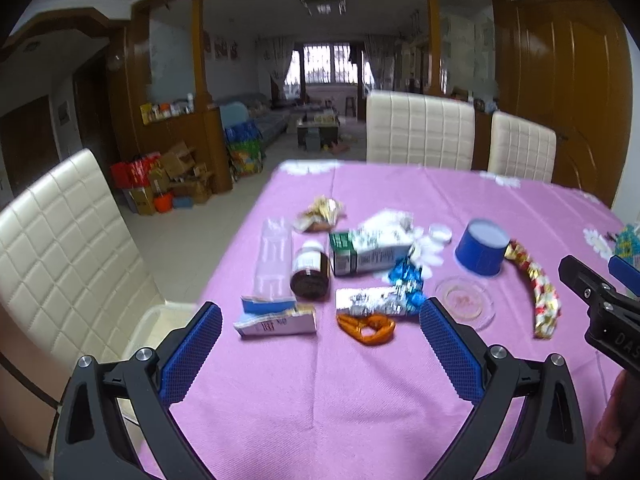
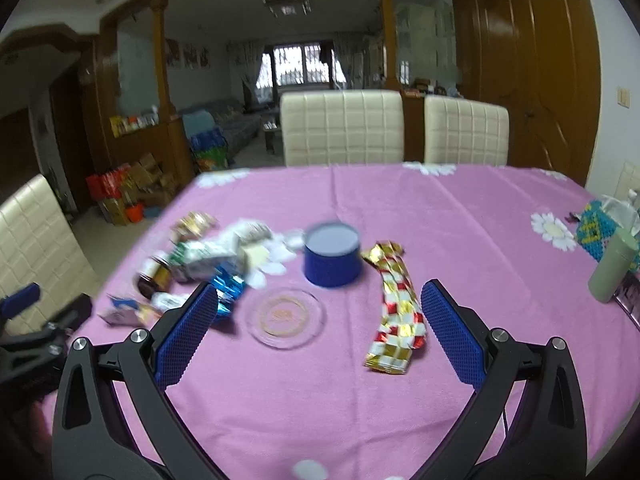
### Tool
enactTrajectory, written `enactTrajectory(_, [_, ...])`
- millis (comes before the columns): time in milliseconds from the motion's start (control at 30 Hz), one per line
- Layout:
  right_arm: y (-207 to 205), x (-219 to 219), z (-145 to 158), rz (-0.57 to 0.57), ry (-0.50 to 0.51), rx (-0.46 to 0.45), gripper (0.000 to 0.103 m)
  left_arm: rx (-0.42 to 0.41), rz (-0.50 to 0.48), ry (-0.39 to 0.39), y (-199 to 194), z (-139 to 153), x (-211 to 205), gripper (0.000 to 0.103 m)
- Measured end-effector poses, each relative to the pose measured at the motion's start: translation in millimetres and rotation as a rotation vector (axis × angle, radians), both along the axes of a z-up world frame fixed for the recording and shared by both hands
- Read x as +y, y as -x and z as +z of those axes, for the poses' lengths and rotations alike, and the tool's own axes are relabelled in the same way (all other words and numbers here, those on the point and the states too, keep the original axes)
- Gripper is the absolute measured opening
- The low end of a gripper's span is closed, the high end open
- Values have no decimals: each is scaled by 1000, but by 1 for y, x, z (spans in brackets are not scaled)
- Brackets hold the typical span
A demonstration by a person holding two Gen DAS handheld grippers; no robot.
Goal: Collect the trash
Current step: 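Reach the left gripper to the orange wrapper and close on it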
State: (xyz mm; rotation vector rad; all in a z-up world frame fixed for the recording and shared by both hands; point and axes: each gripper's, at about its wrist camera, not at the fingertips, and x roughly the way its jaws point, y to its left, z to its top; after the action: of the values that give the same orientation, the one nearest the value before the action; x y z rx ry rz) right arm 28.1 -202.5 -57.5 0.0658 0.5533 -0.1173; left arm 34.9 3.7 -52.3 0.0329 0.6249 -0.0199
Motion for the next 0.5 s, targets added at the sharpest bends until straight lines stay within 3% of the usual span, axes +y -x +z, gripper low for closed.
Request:
enactTrajectory(300, [-53, -35, -53, -29, 11, 167, 98, 191, -8, 11, -59, -48, -11, 97])
enactTrajectory(500, [-71, -37, -64, -33, 45, 191, 98, 234, 22, -5, -78, -63, -11, 97])
